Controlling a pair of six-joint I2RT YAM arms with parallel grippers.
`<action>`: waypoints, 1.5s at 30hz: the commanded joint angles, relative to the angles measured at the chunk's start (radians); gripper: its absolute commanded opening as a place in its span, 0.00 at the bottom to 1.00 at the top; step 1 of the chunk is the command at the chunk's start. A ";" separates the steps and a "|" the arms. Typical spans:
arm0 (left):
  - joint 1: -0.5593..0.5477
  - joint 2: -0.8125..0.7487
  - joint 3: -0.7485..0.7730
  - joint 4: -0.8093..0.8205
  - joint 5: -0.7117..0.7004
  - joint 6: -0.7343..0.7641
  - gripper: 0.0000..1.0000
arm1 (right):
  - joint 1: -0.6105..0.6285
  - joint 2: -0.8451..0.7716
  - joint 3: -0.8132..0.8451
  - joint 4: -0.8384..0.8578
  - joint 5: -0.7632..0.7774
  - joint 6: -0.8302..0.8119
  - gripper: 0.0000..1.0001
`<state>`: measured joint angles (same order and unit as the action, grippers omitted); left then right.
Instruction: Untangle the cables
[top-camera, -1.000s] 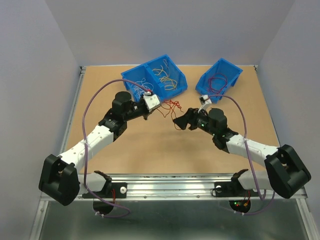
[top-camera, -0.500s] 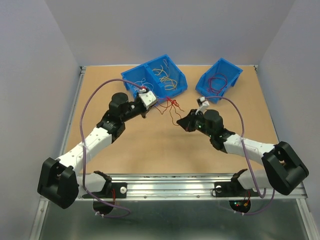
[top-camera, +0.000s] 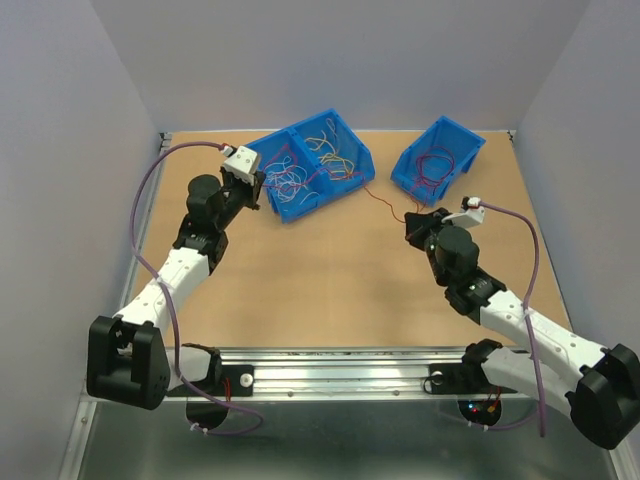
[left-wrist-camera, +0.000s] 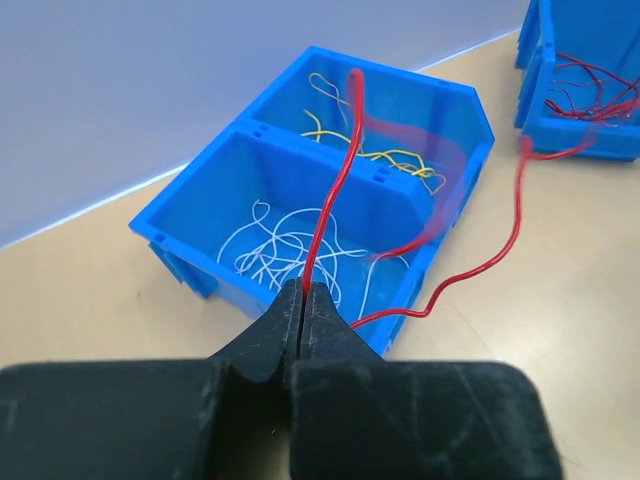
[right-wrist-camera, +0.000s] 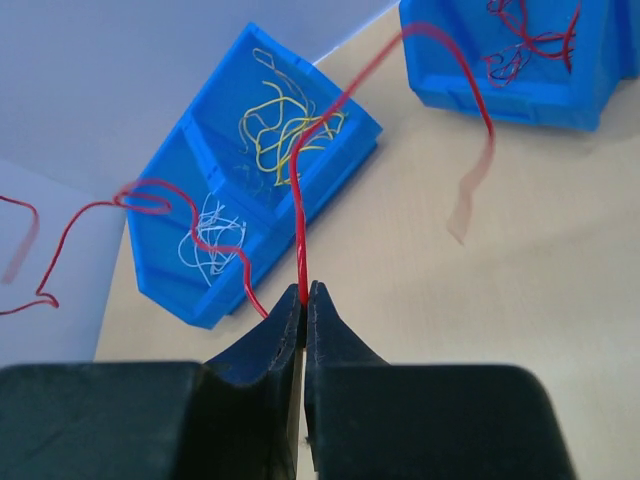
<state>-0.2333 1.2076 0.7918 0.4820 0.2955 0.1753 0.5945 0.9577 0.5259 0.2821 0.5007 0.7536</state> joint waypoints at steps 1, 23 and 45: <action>0.000 0.001 0.037 0.063 0.033 -0.034 0.00 | -0.007 -0.016 -0.017 -0.020 0.095 0.015 0.01; -0.096 0.059 0.087 -0.048 0.272 0.111 0.00 | -0.007 0.068 0.080 0.064 -0.342 -0.233 0.01; -0.431 0.204 0.153 -0.286 0.102 0.380 0.00 | -0.005 0.148 0.063 0.236 -0.685 -0.247 0.11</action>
<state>-0.6472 1.4292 0.8993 0.1955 0.3992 0.5194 0.5900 1.0958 0.5415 0.4736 -0.1772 0.5087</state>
